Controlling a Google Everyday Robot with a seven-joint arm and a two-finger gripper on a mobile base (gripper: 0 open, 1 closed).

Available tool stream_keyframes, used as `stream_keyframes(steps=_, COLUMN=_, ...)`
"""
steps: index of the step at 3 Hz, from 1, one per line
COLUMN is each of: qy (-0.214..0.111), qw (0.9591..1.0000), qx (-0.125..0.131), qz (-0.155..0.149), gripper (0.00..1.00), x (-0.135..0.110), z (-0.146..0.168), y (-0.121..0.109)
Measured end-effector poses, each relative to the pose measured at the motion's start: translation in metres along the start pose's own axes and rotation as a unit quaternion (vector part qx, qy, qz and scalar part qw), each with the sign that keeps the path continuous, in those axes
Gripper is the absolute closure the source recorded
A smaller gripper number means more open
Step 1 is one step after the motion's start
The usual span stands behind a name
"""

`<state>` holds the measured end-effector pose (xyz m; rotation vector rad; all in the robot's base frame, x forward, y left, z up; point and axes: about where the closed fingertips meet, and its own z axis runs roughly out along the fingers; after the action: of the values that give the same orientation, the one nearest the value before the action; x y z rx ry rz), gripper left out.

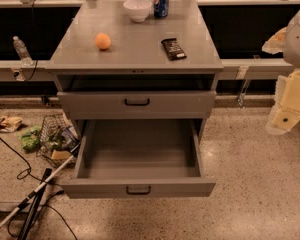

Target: Place orange into middle drawer

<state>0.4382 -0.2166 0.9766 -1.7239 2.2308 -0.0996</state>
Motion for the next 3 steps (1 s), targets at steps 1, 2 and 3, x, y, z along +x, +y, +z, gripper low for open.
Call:
stream_keyframes(steps=1, qy=0.0, qw=1.0, qx=0.003, qz=-0.001, gripper=0.0, x=-0.002, z=0.0, y=-0.001)
stream_keyframes(steps=2, qy=-0.033, qw=0.9992, qx=0.013, qz=-0.019, gripper=0.0, x=-0.031, z=0.004, y=-0.019)
stream_keyframes(steps=3, qy=-0.131, qw=0.991, qx=0.001, qz=-0.026, gripper=0.0, x=-0.079, z=0.037, y=-0.05)
